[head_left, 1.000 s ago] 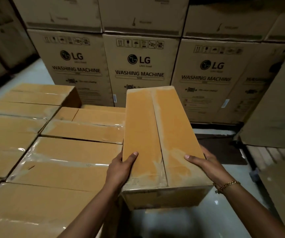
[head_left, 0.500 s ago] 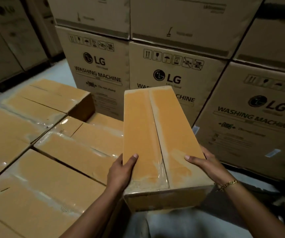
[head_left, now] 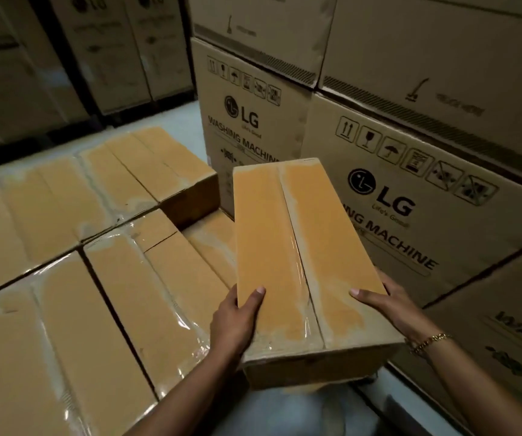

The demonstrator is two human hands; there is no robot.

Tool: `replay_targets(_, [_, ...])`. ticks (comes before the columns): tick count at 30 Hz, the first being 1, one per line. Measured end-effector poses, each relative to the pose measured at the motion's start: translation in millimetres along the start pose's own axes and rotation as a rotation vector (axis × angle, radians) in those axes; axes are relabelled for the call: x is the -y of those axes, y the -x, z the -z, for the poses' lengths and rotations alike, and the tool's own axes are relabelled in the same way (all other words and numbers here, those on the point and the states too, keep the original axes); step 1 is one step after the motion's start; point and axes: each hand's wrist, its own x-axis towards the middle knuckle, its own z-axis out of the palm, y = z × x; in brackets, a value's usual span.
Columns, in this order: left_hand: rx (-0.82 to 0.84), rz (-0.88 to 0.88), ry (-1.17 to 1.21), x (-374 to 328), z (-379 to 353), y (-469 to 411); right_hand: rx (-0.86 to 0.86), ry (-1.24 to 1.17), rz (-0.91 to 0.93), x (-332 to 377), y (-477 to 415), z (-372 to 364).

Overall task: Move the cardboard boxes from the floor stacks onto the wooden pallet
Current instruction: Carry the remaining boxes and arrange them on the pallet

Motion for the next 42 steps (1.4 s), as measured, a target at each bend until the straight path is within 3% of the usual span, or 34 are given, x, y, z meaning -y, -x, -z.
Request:
replay_targets(8, [-0.162, 0.133, 0.17, 13, -95, -6, 0.286, 0.107, 0.078, -22, -110, 58])
replay_targets(22, [-0.368, 0.337, 0.259, 81, -165, -25, 0.436, 0.303, 0.092, -87, -227, 37])
replay_targets(36, [-0.552, 0.457, 0.033, 98, -179, -73, 0.544, 0.418, -0.028, -132, -293, -6])
replay_targets(42, [-0.599, 0.483, -0.299, 106, -165, -69, 0.622, 0.505, -0.061, -134, -300, -10])
